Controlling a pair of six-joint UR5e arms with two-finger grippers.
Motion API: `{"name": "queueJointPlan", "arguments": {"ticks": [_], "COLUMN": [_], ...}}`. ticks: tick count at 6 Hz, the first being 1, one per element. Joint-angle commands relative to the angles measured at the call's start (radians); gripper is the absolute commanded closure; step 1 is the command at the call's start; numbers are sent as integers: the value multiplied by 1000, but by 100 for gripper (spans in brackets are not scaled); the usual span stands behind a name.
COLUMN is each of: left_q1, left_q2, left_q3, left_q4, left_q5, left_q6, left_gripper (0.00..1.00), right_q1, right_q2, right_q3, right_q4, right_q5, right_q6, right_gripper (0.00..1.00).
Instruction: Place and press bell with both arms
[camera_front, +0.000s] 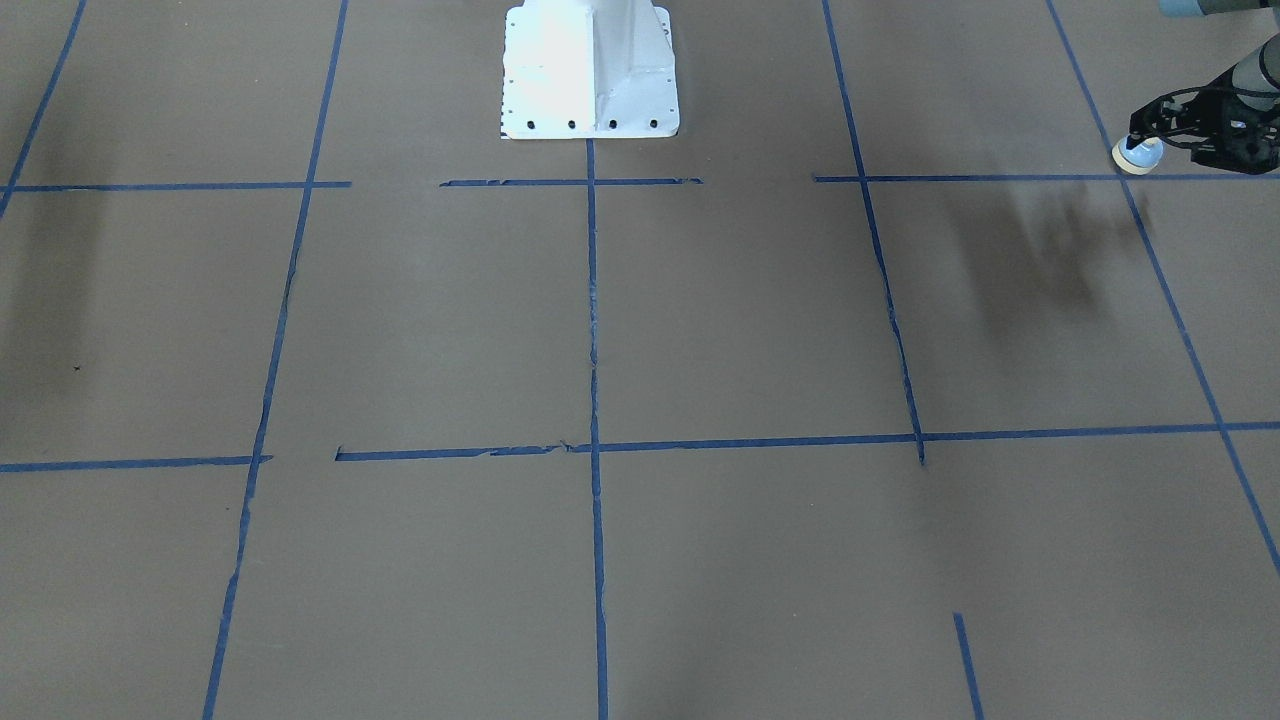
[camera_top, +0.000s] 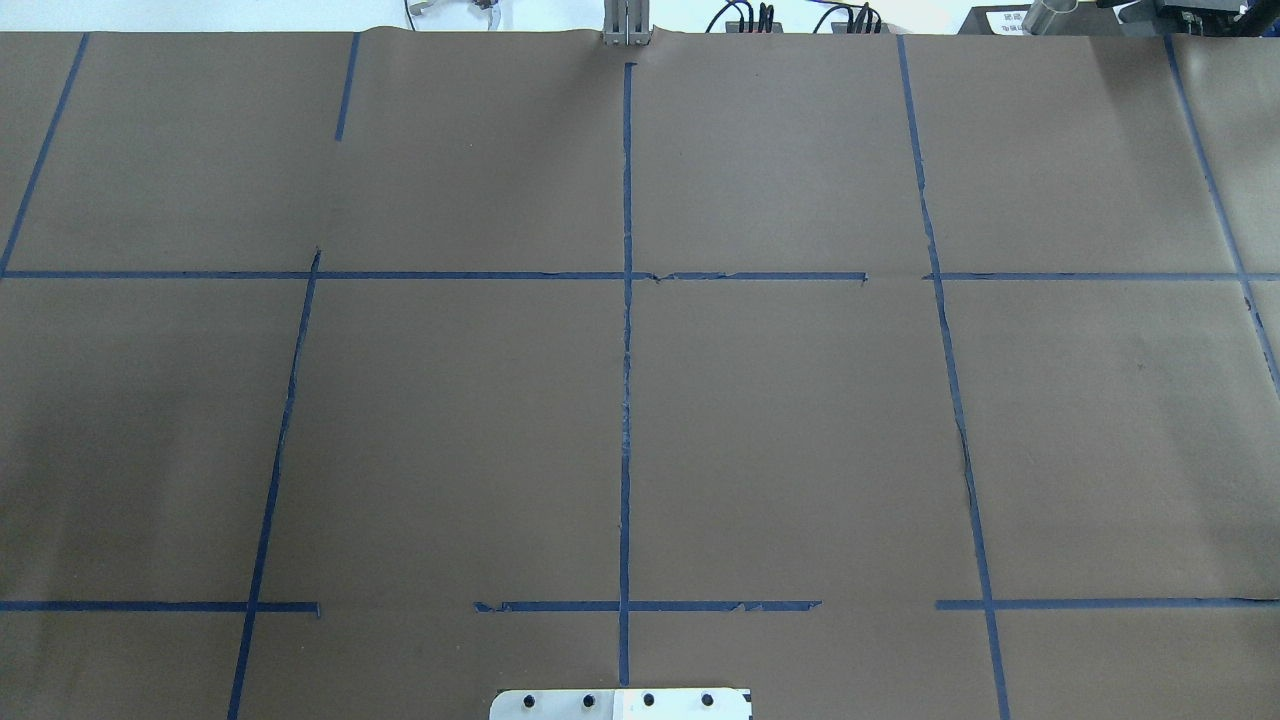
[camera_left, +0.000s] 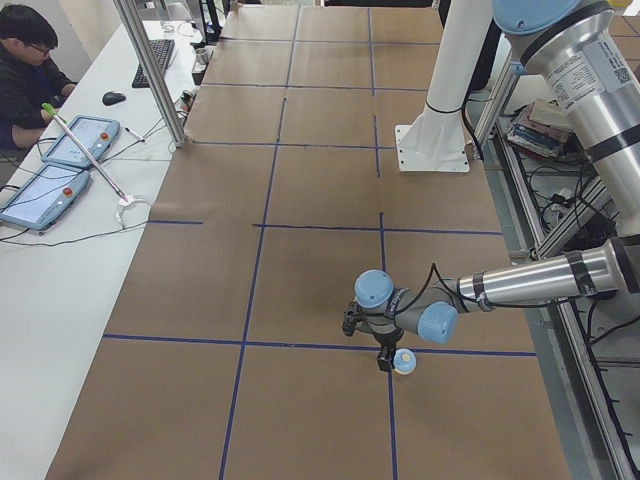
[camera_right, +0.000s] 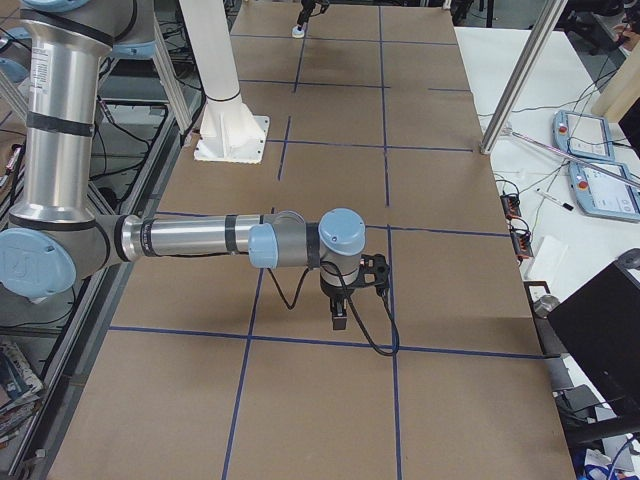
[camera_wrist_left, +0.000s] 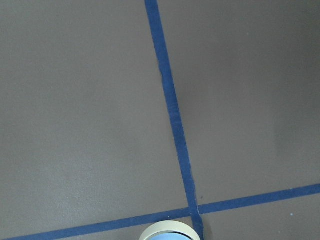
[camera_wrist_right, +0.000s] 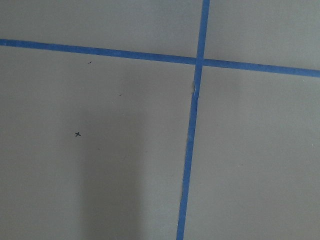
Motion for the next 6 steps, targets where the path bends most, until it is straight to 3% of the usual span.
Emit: {"name": "queueJointPlan", "arguments": {"ticks": [1, 6], "left_q1": [55, 76], "left_q2": [0, -50], "left_q3": [27, 95], "left_q4": [-1, -1], "left_q5": [0, 10], "left_q6": [0, 0], "left_gripper": [0, 0], "right_q1": [0, 0], "right_q2": [-2, -5], "right_q3": [0, 4], "right_q4": [1, 1], "right_q5": [1, 1], "right_q6": [-2, -3], "right_gripper": [0, 0]}}
